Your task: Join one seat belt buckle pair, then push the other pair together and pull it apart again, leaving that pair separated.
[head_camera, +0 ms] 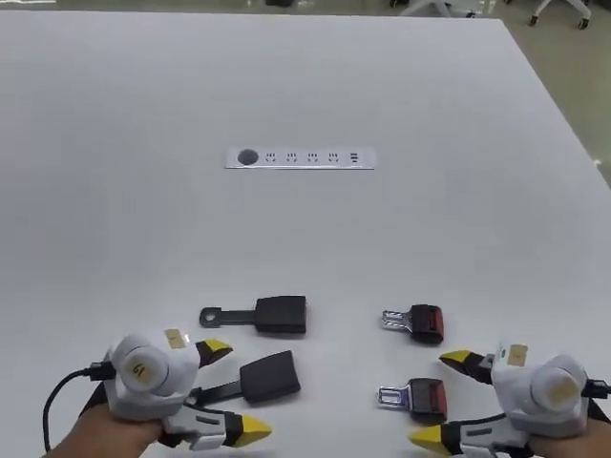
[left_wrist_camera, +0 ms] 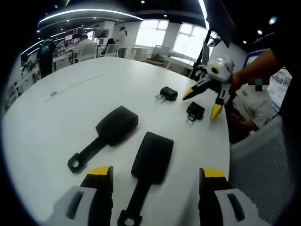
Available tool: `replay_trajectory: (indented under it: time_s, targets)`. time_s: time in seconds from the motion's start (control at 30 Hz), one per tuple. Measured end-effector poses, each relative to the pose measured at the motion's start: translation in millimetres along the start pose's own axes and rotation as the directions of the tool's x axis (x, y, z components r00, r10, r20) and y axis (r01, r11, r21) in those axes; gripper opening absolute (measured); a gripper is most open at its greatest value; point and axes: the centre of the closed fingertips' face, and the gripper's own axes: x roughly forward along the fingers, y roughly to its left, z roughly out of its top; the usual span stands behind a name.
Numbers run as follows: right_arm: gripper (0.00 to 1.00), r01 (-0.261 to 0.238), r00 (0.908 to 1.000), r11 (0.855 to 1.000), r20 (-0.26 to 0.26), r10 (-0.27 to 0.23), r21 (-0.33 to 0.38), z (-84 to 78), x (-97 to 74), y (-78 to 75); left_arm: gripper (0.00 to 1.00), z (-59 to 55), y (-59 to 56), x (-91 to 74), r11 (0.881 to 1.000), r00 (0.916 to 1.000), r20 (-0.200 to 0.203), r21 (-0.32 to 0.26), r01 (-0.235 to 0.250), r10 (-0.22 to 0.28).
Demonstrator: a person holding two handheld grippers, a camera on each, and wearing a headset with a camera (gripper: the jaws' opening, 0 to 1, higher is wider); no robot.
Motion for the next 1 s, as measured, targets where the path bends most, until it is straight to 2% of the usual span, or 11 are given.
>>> replay_trajectory:
  time_s: [0.2, 0.37, 0.53, 0.63, 0.7, 0.77, 0.87, 1.0]
  targets:
    - [0.66, -0.043, 0.9984, 0.998, -0.038, 0.041, -0.049, -8.7, 2.0, 0.4, 0.73, -1.4, -0.8, 8.7, 0.999, 0.9993, -0.031, 0.041, 0.022, -0.021]
    - [0.64, -0.067, 0.9957, 0.994, -0.07, 0.061, -0.087, -15.5, 3.7, 0.6, 0.7, -5.6, -3.1, 14.4, 0.994, 0.9954, -0.085, 0.1, 0.052, -0.043]
    - [0.6, -0.077, 0.9952, 0.992, -0.069, 0.07, -0.103, -10.9, 5.9, 1.5, 0.64, -7.7, -2.2, 17.9, 0.99, 0.993, -0.104, 0.123, 0.069, -0.056]
    - [0.58, -0.088, 0.9937, 0.986, -0.082, 0.077, -0.141, -10.1, 6.7, 3.0, 0.61, -6.6, -4.8, 18.3, 0.988, 0.9937, -0.09, 0.134, 0.079, -0.067]
    - [0.55, -0.093, 0.9927, 0.984, -0.09, 0.08, -0.15, -10.0, 5.7, 2.6, 0.54, -6.7, -5.7, 19.0, 0.984, 0.9929, -0.096, 0.159, 0.084, -0.069]
    - [0.52, -0.094, 0.9923, 0.982, -0.096, 0.079, -0.166, -10.3, 5.1, 0.4, 0.49, -5.3, -1.2, 18.8, 0.977, 0.9938, -0.098, 0.201, 0.072, -0.053]
    - [0.48, -0.102, 0.9913, 0.98, -0.1, 0.086, -0.172, -8.9, 5.1, 1.3, 0.43, -3.6, 1.5, 18.9, 0.975, 0.9934, -0.103, 0.209, 0.073, -0.052]
    - [0.42, -0.092, 0.9911, 0.97, -0.114, 0.068, -0.224, -7.6, 8.8, 0.5, 0.34, -3.0, 9.7, 19.4, 0.96, 0.9923, -0.12, 0.273, 0.063, -0.031]
